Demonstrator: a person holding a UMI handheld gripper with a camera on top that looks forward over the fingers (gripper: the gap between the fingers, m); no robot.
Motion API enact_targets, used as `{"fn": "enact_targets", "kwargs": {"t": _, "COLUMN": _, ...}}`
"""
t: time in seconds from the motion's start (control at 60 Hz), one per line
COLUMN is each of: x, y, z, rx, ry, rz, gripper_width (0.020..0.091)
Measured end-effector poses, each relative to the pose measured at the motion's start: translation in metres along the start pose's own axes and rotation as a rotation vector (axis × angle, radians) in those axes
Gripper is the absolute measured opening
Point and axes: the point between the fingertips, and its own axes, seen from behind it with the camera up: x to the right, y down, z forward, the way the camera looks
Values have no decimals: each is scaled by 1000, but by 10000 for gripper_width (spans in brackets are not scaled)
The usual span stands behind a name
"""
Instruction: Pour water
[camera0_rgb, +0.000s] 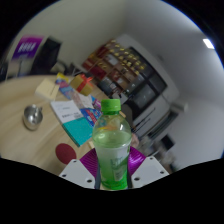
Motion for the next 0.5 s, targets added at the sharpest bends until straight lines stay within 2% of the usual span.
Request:
{"fn": "enact_targets", "kwargs": {"t": 0.117, "x": -29, "y": -46, "z": 19, "rx": -14, "ry": 58, "rz": -458, "gripper_width": 357}}
{"fn": "enact_targets", "kwargs": {"t": 0.217, "x": -61, "y": -73, "z": 25, "rx": -21, "ry": 55, "rz": -827, "gripper_width": 365}}
{"fn": "enact_targets", "kwargs": {"t": 0.367, "x": -102, "y": -84, "z": 23, "rx": -27, "ry": 9, "rz": -1295, "gripper_width": 360}}
{"fn": "enact_targets", "kwargs": {"t": 0.5, "x": -118, "y": -87, "z": 25, "rx": -60, "ry": -11, "rz": -1477, "gripper_width": 363}}
